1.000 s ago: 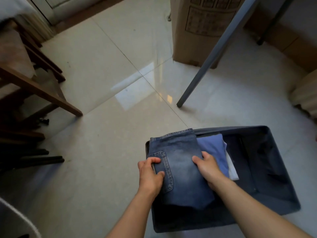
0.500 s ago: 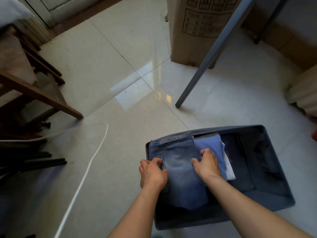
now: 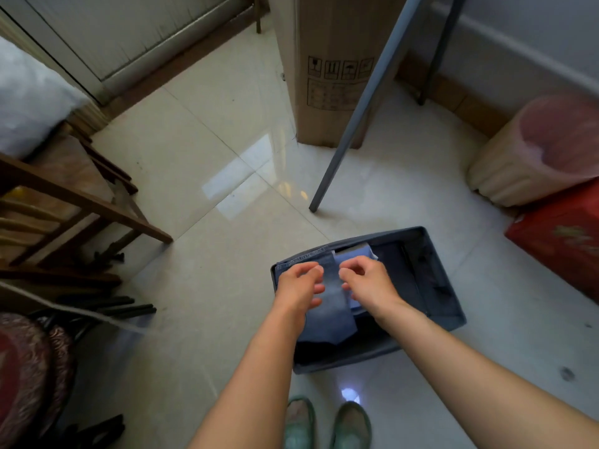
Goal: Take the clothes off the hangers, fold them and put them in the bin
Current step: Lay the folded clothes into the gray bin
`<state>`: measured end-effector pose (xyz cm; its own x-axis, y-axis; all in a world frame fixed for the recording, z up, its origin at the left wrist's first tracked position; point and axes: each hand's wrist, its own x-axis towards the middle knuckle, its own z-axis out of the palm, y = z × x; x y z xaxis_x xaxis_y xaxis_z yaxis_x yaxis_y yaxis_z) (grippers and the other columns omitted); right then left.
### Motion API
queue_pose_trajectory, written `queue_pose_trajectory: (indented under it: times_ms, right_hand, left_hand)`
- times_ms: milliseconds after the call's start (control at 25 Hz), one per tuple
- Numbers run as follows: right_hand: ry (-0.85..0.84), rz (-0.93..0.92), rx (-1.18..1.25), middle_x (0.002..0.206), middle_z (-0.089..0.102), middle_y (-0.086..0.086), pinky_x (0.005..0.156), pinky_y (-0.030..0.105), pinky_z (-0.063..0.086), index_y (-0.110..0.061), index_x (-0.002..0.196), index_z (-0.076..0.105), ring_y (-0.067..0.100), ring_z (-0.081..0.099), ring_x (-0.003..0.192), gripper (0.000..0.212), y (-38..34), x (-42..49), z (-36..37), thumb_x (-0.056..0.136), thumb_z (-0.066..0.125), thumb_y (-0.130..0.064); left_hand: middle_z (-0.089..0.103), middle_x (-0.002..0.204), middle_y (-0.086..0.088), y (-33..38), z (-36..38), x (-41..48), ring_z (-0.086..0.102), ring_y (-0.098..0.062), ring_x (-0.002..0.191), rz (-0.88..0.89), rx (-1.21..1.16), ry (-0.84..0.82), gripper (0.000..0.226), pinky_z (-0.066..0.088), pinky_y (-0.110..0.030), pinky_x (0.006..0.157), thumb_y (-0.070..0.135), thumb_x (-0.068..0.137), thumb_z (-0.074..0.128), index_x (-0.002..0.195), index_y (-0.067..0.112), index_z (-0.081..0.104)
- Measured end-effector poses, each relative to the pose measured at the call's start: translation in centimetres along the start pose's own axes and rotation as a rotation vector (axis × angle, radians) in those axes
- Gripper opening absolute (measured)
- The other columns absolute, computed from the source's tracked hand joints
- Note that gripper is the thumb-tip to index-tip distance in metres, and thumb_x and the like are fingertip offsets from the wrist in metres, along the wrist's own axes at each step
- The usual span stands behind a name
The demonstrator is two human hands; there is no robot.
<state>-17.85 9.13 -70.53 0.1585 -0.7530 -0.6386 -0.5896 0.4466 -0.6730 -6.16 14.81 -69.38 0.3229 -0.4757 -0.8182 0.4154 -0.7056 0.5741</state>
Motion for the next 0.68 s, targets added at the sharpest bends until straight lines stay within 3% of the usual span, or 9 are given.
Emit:
queue_pose_trajectory:
  times_ms: [200, 320, 680]
  right_hand:
    - [-0.033, -0.017, 0.205, 0.077, 0.065, 0.004, 0.054, 0.022, 0.044, -0.015, 0.088, 0.061, 0.015, 0.058, 0.062, 0.012, -5.5, -8.3, -5.4, 0.093, 0.052, -0.006]
    - [-0.009, -0.033, 0.27, 0.079, 0.067, 0.007, 0.054, 0.021, 0.045, -0.016, 0.088, 0.062, 0.015, 0.059, 0.062, 0.013, -7.9, -12.8, -8.4, 0.093, 0.053, -0.008]
    - [0.157, -0.174, 0.501, 0.082, 0.069, 0.009, 0.057, 0.022, 0.048, -0.013, 0.094, 0.062, 0.016, 0.062, 0.062, 0.012, -15.7, -27.3, -17.9, 0.096, 0.051, -0.009]
  left_hand:
    - [0.064, 0.09, -0.004, 4.2, 0.4, -9.6, 0.06, -0.017, 0.078, 0.055, -0.045, -0.021, 0.01, 0.046, -0.028, 0.066, 0.016, 0.098, 0.053, 0.098, 0.018, 0.063]
    - [0.065, 0.086, -0.003, 6.5, 1.1, -15.1, 0.059, -0.016, 0.076, 0.074, -0.071, -0.061, 0.012, 0.045, -0.027, 0.066, 0.015, 0.099, 0.052, 0.095, 0.019, 0.062]
    - [0.07, 0.098, -0.006, 14.5, 4.5, -30.5, 0.066, -0.019, 0.084, 0.257, -0.074, -0.27, 0.017, 0.053, -0.03, 0.072, 0.021, 0.098, 0.055, 0.111, 0.014, 0.064]
